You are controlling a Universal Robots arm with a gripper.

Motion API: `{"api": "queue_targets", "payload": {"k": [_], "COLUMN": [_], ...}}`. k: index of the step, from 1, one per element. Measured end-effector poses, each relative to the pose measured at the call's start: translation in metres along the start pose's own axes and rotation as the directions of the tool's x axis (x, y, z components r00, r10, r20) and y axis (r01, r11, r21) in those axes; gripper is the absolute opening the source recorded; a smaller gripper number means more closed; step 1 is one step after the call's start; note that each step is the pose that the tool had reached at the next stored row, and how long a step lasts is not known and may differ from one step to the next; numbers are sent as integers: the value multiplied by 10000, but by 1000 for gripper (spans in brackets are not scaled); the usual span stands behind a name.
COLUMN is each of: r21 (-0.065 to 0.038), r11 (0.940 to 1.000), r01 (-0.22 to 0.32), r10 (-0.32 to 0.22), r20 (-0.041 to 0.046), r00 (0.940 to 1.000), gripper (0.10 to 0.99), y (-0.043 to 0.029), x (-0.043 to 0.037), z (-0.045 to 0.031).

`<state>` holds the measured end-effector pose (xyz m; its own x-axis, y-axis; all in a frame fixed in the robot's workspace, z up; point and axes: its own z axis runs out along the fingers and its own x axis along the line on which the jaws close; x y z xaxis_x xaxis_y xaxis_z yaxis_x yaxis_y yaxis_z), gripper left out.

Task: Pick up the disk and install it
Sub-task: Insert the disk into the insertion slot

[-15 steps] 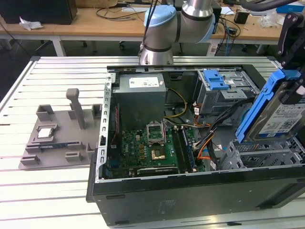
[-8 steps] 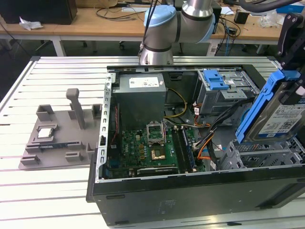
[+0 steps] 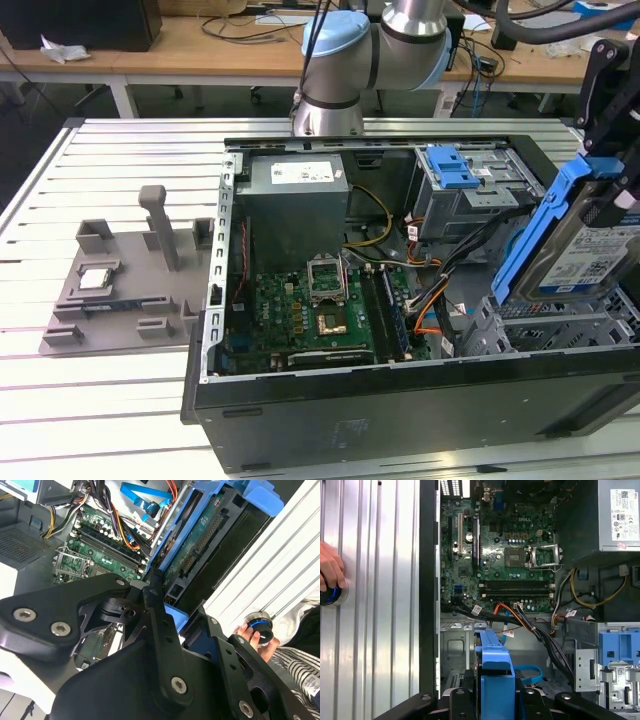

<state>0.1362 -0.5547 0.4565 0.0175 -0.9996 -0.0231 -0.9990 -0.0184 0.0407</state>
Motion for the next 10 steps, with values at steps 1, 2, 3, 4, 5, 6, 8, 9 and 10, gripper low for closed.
{"api": "queue_targets", "payload": {"k": [1, 2, 3, 4, 5, 6, 8, 9, 10], "r21": [-1, 0, -1, -1, -1, -1, -1, -1, -1], "r11": [10000, 10000, 10000, 10000, 10000, 10000, 10000, 10000, 10000], "r01": [13, 20, 25, 31, 31, 31, 31, 31, 31], "r10": [-13, -20, -25, -31, -31, -31, -31, -31, -31], "r20": [-8, -12, -16, -22, -20, -21, -21, -22, -22], "r00": [10000, 10000, 10000, 10000, 10000, 10000, 10000, 10000, 10000], "gripper": [369, 369, 369, 369, 369, 369, 369, 369, 369], "y": [-4, -6, -7, -10, -11, -11, -12, -12, -12], "x": [0, 1, 1, 1, 3, 4, 5, 6, 10], "z": [7, 13, 19, 35, 50, 56, 68, 75, 81]}}
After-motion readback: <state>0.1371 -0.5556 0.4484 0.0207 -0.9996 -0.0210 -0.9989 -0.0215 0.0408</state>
